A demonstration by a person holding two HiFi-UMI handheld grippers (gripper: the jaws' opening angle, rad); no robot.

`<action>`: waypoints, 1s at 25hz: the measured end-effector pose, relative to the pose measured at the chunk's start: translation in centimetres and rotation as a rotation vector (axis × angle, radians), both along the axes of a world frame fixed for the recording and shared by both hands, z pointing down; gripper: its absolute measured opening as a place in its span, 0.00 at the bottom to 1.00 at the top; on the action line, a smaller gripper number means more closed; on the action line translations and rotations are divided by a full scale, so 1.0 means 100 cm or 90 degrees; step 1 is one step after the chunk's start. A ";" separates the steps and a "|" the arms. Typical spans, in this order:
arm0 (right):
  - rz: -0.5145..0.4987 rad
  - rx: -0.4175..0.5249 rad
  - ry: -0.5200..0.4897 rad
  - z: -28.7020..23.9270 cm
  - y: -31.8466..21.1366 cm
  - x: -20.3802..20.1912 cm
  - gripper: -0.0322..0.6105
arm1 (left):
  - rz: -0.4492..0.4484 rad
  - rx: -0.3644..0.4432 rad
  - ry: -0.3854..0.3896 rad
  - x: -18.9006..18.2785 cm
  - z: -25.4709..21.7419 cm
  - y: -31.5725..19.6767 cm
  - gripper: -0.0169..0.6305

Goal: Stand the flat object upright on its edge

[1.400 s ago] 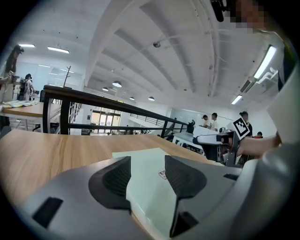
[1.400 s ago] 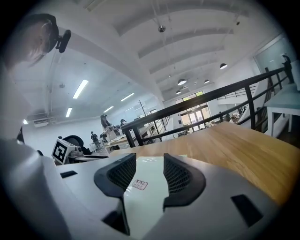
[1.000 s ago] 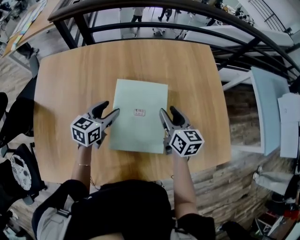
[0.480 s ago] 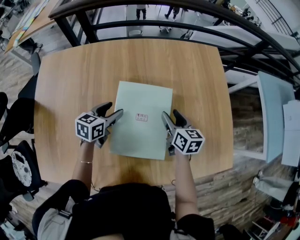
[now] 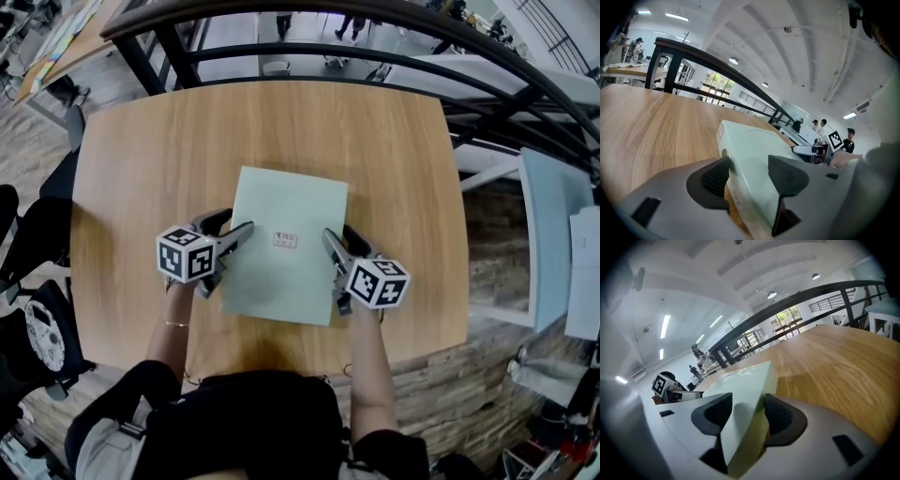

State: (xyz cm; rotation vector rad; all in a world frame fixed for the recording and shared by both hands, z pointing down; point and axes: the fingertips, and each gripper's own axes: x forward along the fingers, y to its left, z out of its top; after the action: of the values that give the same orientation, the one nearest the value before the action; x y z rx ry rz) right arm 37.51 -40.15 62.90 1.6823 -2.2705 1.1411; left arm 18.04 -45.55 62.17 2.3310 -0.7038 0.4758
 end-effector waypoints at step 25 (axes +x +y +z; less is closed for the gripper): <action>0.009 0.111 0.017 -0.085 0.011 -0.011 0.36 | -0.048 0.127 0.005 -0.015 -0.080 0.013 0.40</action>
State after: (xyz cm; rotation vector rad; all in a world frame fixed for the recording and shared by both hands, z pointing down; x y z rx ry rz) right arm 36.44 -39.03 54.45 1.7640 -2.4072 0.9411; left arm 16.54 -44.28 54.15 2.4784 -0.8666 0.3781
